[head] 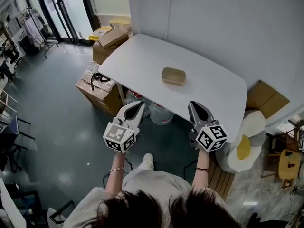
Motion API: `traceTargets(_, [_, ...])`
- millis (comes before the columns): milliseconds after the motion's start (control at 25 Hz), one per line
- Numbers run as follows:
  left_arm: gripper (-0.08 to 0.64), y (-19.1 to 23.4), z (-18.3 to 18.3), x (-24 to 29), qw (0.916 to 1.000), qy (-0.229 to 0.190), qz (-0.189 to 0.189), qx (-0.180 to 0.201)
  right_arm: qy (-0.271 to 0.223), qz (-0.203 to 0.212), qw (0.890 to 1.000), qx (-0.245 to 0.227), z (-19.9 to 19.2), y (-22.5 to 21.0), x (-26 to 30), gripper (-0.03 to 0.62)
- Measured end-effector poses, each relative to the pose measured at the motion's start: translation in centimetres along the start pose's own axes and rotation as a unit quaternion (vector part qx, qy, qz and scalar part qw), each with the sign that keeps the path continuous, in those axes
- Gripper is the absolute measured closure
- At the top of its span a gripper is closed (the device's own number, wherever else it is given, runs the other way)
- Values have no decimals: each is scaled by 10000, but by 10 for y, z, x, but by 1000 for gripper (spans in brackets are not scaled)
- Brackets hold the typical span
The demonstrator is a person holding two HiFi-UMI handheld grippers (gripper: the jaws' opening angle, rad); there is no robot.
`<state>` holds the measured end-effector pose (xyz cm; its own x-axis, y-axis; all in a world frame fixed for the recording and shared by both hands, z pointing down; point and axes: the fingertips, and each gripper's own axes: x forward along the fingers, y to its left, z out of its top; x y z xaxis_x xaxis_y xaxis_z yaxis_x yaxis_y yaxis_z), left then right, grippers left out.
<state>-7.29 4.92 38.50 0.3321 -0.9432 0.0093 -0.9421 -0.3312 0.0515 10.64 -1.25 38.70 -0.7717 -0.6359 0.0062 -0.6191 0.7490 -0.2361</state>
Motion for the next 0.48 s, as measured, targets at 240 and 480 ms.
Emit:
traceTargets(240, [569,26,-1,24,9999,-14,-108,-41,17,-82,10000,31,1,-11,31,580])
traceTargets(480, [570,54,-3,48,9997,4,-237,-67,-9,-189,9998,26,3,-22,61,578])
